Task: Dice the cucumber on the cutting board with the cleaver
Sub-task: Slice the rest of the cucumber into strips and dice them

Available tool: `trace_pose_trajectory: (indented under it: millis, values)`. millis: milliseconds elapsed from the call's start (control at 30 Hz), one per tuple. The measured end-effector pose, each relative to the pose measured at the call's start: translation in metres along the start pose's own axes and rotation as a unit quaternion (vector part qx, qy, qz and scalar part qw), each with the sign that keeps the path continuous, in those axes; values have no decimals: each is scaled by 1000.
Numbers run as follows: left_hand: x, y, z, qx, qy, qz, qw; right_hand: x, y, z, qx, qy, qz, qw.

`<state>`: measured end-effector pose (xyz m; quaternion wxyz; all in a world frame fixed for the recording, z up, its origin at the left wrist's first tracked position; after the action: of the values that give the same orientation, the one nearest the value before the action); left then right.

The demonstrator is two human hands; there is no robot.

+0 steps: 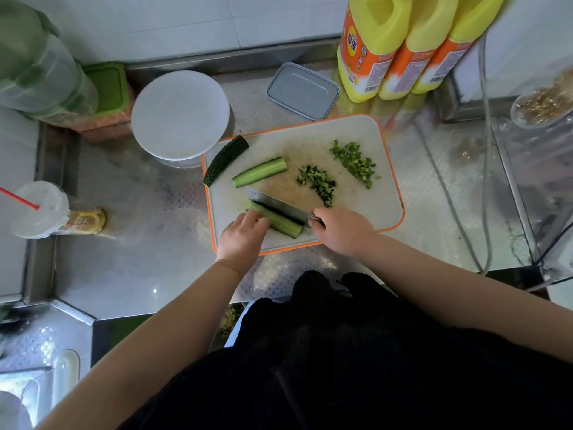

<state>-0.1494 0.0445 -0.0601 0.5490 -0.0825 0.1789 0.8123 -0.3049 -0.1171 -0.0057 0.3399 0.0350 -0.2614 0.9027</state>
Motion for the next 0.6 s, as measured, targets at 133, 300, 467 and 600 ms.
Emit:
trace_pose_trajectory:
  millis: [133,300,467,600]
  values:
    - [-1,-2,-7,5,24,-15,1000,13,-4,-11,16,2,-25,1000]
    - [4,2,-11,23,59,-6,998,16,-9,-16,37,8,-34,999]
    - [5,12,-8,58,73,-57,994,13,-12,-16,48,-4,-47,998]
    - [1,14,-14,65,51,-40,996,12,-13,-15,47,-15,-49,998]
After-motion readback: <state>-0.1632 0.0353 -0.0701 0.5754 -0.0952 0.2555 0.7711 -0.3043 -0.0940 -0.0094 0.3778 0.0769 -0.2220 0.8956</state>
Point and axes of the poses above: each hand's wrist, its own x-axis away from the middle knuckle, its own z-axis out of the back of the hand, y = z × x, the point moved 1 cm from there along -x, towards the middle knuckle, and after that the axes turned 15 degrees about y, right-handed, at the moved point
